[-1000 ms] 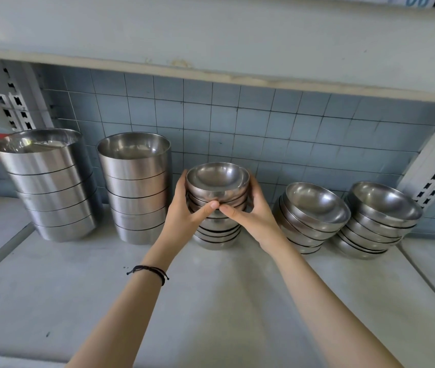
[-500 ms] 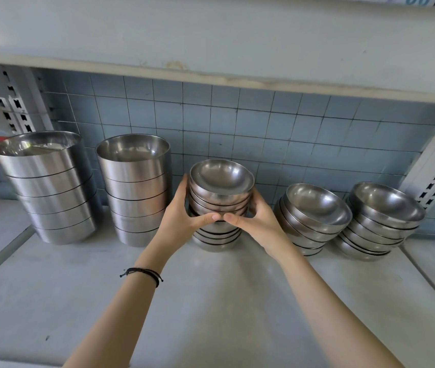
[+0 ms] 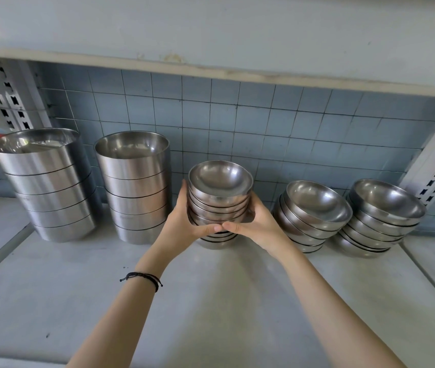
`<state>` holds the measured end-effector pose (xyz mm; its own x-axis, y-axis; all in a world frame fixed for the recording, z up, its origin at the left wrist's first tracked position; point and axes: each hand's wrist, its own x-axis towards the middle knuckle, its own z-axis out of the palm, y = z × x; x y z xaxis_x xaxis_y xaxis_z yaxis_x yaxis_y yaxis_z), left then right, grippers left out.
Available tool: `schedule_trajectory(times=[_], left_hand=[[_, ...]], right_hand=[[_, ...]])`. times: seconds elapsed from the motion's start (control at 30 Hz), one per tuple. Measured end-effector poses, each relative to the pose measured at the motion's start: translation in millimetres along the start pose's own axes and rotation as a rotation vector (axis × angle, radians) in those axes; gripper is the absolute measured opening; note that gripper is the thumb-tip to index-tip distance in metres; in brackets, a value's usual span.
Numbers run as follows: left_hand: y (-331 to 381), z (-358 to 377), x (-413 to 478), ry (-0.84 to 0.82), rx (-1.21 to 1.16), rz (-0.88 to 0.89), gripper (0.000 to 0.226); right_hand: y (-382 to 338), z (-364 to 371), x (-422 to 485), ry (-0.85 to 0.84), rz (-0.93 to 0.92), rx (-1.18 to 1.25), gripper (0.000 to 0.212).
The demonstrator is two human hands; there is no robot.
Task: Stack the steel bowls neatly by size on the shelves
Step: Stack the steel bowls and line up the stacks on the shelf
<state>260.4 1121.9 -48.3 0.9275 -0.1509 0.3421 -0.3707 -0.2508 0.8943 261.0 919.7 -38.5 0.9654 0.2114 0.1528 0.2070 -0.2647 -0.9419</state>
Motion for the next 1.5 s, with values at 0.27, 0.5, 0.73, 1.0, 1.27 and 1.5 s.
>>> schedule_trajectory(times=[0.27,0.5,0.73,1.0,1.27,1.5], left_hand=[[-6,-3,7,0.023,0.065,-0.018,0.113],[-3,-2,7,0.030,0.065,-0.002,0.115],[2,-5,6,-0.017,0.110,0.017,0.110],[-7,-4,0,0.001,0.100,0.036,0.126],[-8,-4,-2,0.023,0.200,0.089,0.123],[0,-8,5,0.005,0.081,0.077,0.119]], right_hand=[[-4,1,4,0.031,-0.042,0.036,0.094],[3,3,5,0.052,-0.023,0.090,0.080],[6,7,-4,0.068,-0.018,0.041,0.097],[8,8,-10,0.083,-0.051,0.005,0.124],[6,8,-10,0.101,-0.091,0.005,0.121],[-7,6,-4,0.122,-0.101,0.012,0.128]])
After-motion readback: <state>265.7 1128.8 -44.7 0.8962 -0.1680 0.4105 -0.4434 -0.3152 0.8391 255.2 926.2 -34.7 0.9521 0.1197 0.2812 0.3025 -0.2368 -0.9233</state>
